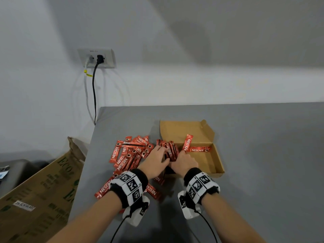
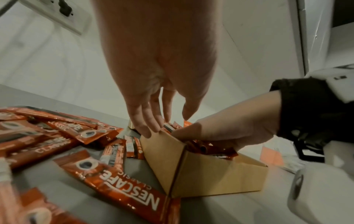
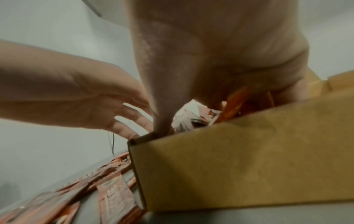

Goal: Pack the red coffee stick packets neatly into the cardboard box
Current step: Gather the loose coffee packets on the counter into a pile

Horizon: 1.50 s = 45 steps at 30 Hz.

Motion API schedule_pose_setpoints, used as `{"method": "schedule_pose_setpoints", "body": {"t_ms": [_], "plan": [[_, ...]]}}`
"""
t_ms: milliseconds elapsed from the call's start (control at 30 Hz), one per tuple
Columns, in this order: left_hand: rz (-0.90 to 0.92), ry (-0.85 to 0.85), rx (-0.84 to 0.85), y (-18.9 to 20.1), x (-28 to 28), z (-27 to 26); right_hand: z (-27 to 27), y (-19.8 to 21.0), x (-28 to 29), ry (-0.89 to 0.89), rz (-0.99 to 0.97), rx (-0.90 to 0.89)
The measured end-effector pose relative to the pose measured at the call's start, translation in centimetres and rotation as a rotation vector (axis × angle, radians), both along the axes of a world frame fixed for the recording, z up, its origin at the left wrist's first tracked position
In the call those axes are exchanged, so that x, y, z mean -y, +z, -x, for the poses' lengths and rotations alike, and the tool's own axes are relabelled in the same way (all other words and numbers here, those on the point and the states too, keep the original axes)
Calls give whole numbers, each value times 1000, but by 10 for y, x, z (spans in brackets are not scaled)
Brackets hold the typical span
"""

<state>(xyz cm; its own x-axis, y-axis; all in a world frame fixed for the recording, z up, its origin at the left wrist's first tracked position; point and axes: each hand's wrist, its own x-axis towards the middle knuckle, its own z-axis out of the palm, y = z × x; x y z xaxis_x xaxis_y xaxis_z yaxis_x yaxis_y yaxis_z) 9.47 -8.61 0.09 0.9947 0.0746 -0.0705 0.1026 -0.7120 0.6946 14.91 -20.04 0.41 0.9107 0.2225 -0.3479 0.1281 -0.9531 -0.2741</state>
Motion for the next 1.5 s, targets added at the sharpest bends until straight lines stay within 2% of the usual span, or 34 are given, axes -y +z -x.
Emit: {"method": "schedule_pose_setpoints", "body": {"t_ms": [167,267,400,500,567,767,967,1067,1133,1300,1500], "plan": [[-53,14,51,-2,0,-3,-1,8,4,85,38,56],[-112,-3,89,-4,1,-5,-6,11,14,90,-9,10],[-191,-13,115,-2,3,-6,-27,11,35,-77,-248,-23],[-218,-27,46,-4,5,-9,-41,6,45,-195,-264,69],[-225,-60,-3,-4,7,-11,-45,-3,45,-220,-255,66],[-287,-115,35,-6,6,-15,-47,-17,40,-264,-293,39],[-487,-247,10,-11,1,-21,-48,-19,43,-73,-281,-43],[-489,-270,22,-10,-2,-22,-55,-14,57,-131,-349,65],[-467,-254,38,-10,-3,-23,-59,-10,66,-149,-317,126],[-527,-340,29,-12,1,-27,-56,-13,67,78,-157,-125],[-494,-360,-46,-19,-3,-30,-53,-17,63,141,-112,-131]]}}
